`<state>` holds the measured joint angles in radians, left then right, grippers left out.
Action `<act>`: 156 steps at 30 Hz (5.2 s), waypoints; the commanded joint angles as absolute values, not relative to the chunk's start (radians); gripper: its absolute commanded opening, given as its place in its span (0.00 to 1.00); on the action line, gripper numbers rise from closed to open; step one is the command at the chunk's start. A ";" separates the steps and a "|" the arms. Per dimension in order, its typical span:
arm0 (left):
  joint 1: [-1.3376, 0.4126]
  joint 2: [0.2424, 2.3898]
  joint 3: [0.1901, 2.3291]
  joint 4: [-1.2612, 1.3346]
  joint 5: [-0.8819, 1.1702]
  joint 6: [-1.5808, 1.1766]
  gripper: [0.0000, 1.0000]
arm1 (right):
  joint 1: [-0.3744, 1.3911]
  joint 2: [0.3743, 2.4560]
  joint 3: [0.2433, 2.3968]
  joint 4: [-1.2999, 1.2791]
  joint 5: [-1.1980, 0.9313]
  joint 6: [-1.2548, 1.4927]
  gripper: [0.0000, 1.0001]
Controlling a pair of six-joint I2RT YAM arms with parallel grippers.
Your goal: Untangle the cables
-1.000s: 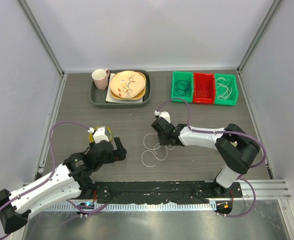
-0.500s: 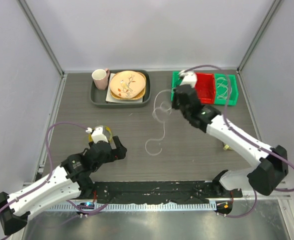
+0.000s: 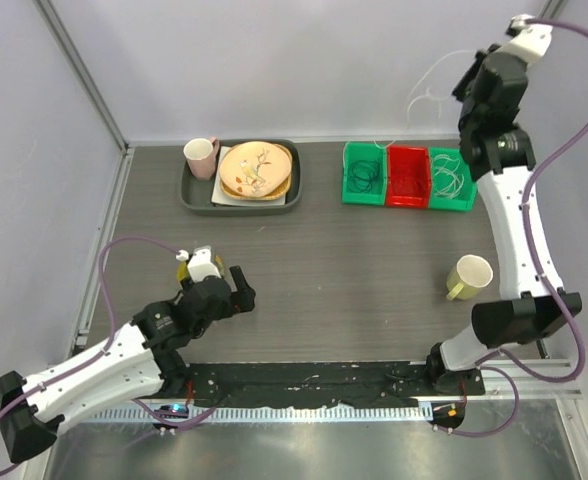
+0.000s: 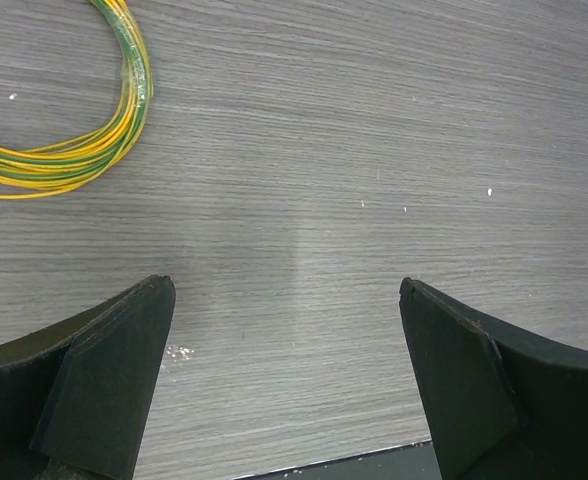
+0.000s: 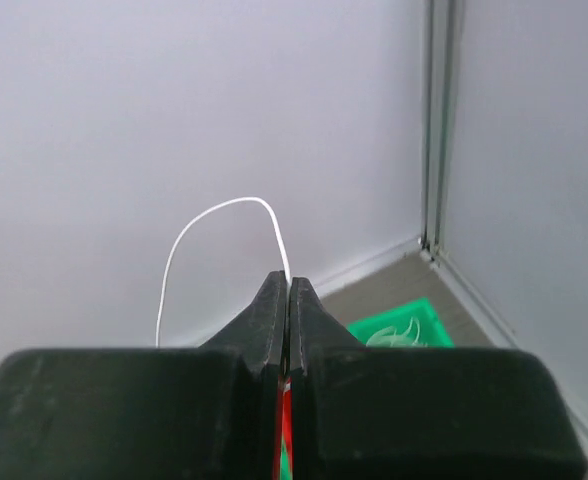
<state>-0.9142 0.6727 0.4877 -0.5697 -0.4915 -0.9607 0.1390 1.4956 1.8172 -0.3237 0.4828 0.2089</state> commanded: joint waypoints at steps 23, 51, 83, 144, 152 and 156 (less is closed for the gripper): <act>-0.900 0.810 0.577 -0.486 -0.545 -0.923 1.00 | 0.079 1.678 2.059 -0.357 -0.370 0.294 0.01; -0.899 0.503 0.514 -0.676 -0.624 -0.994 1.00 | 0.449 1.365 1.888 -0.394 0.352 0.094 0.01; -0.897 0.836 0.592 -0.491 -0.601 -0.937 1.00 | -0.181 1.808 2.206 -0.387 0.247 0.043 0.01; -0.782 0.913 0.542 -0.400 -0.460 -0.868 1.00 | -0.104 2.138 1.875 -0.532 0.701 0.265 0.01; -0.775 0.903 0.535 -0.400 -0.449 -0.870 1.00 | -0.104 2.189 1.925 -0.609 0.560 0.285 0.06; -0.773 0.897 0.534 -0.403 -0.451 -0.873 1.00 | -0.106 2.200 1.942 -0.618 0.523 0.288 0.06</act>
<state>-0.7784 0.9173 0.5377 -0.4370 -0.4503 -0.8814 -0.1005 2.2032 1.8824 -0.6006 0.5739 0.2714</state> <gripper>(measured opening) 0.996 0.066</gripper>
